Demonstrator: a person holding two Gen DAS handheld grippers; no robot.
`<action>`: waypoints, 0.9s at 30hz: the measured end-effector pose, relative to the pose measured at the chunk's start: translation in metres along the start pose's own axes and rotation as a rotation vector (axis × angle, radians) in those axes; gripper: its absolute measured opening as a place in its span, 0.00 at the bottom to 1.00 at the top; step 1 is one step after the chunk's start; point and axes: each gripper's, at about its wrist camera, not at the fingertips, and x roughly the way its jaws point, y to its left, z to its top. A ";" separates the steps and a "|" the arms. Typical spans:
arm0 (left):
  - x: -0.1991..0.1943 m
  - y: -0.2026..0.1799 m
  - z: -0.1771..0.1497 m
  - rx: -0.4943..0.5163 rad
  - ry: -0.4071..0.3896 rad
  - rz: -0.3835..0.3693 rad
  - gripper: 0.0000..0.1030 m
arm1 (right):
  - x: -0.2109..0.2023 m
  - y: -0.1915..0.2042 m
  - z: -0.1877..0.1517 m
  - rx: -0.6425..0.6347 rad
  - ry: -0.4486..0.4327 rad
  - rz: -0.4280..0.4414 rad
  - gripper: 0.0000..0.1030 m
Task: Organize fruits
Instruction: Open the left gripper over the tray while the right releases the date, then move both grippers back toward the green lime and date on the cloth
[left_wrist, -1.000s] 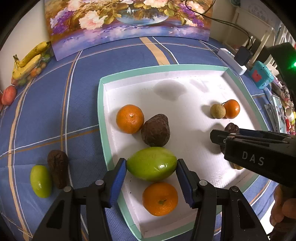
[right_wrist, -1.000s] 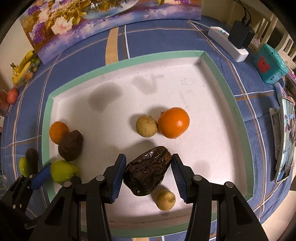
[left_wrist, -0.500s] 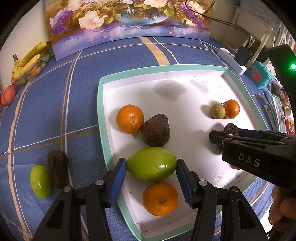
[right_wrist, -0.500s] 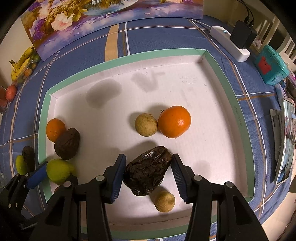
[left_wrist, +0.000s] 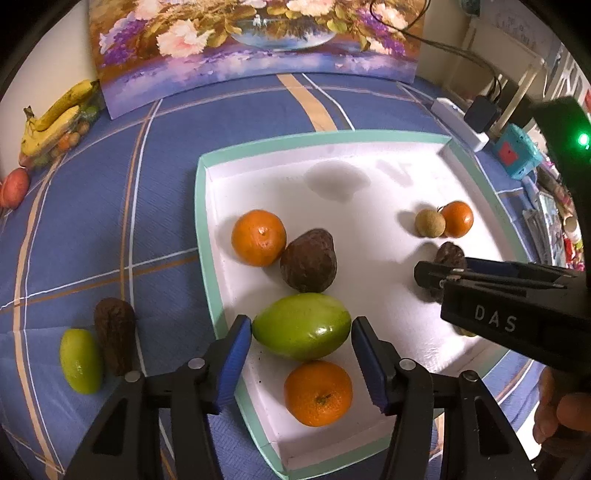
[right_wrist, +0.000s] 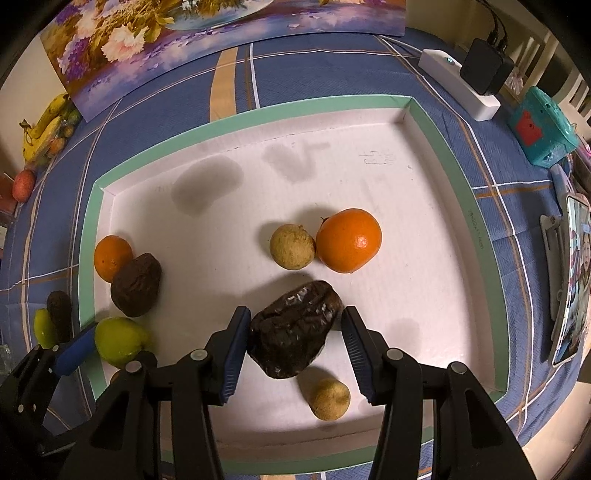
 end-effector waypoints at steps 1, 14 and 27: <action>-0.003 0.000 0.000 -0.002 -0.008 -0.002 0.61 | -0.001 0.000 0.000 -0.001 -0.001 -0.001 0.51; -0.045 0.029 0.004 -0.079 -0.097 -0.034 0.61 | -0.044 -0.003 0.006 -0.003 -0.125 -0.001 0.51; -0.074 0.125 -0.001 -0.374 -0.169 -0.020 0.61 | -0.055 0.008 -0.001 -0.023 -0.171 0.003 0.51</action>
